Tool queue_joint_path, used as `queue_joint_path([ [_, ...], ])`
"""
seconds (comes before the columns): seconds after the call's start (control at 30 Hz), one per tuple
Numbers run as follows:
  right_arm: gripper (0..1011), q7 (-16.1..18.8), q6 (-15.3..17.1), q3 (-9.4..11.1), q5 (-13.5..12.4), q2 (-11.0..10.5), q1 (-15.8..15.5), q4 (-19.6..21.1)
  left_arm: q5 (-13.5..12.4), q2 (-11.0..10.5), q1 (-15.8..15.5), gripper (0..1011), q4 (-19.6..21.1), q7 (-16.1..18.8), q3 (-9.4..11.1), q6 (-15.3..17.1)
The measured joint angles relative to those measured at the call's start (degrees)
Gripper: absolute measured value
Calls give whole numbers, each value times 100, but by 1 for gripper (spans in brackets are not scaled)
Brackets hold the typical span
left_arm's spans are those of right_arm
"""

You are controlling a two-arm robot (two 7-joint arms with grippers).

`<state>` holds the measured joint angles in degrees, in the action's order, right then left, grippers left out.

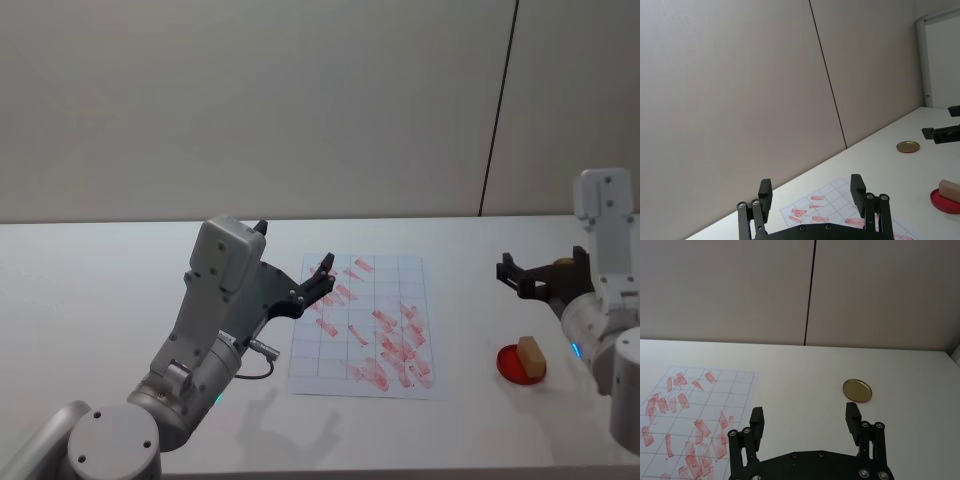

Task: Use the one hand to pick up the stamp and affix it onto the A4 paper.

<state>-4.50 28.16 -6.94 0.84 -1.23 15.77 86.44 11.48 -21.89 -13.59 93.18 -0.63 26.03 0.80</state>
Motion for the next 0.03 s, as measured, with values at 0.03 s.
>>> queue_joint_path([
  [0.03,1001,3,-5,1,1,-2,-5,10,0,0,0,993,0,0,0,0],
])
